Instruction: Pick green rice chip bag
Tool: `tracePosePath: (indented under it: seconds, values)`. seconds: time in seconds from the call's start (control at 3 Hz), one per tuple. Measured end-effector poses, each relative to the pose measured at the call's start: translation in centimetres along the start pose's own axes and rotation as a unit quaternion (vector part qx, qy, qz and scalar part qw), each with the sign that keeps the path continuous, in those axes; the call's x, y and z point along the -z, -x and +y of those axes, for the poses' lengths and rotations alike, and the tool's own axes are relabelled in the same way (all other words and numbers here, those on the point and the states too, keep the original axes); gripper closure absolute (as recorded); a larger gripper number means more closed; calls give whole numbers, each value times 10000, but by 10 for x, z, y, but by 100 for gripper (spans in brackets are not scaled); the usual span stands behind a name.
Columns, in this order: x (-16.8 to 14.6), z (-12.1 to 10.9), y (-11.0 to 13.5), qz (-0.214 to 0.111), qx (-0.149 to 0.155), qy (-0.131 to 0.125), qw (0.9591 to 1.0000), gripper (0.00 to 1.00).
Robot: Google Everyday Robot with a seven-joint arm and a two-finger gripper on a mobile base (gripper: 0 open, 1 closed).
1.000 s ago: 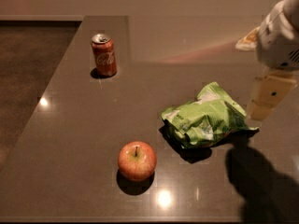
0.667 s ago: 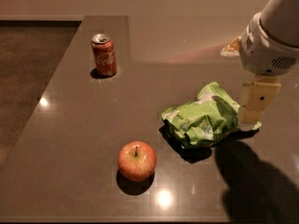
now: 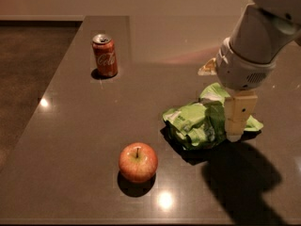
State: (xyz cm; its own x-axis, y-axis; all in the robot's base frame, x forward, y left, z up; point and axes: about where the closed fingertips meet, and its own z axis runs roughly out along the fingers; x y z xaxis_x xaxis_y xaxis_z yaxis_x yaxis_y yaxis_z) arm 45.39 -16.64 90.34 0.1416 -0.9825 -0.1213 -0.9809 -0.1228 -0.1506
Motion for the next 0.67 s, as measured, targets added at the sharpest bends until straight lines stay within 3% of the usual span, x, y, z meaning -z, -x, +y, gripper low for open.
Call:
tracePosePath:
  seconds: [0.67]
  values:
    - [-35, 7, 5, -13, 453, 494, 9978, 0]
